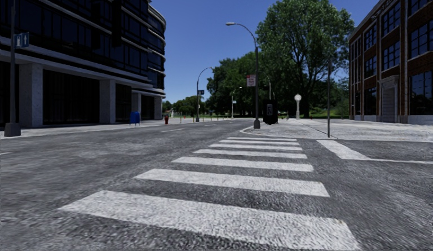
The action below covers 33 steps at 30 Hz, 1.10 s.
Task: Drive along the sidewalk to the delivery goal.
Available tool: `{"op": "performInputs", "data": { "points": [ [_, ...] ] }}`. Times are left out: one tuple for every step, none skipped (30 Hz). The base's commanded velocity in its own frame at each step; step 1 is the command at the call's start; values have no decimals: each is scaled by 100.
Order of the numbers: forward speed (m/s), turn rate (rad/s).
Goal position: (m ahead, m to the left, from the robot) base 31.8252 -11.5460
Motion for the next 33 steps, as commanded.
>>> {"op": "performInputs", "data": {
  "points": [
    [176, -55],
    [176, -26],
    [180, -9],
    [185, -5],
    [185, -5],
    [188, -4],
    [190, -3],
    [190, -3],
    [190, -3],
    [190, -3],
    [190, -3],
    [190, -3],
    [190, -3],
    [190, -3],
    [190, -3],
    [192, -3],
    [193, -3],
    [195, -3],
    [200, -3],
    [200, -3],
    [200, -3],
    [200, -3],
    [200, -4],
    [200, -4],
    [200, -7],
    [200, -10],
    [200, -13],
    [200, -18],
    [200, -18],
    [200, -23],
    [200, -27],
    [200, -27],
    [200, -27]
  ]
}}
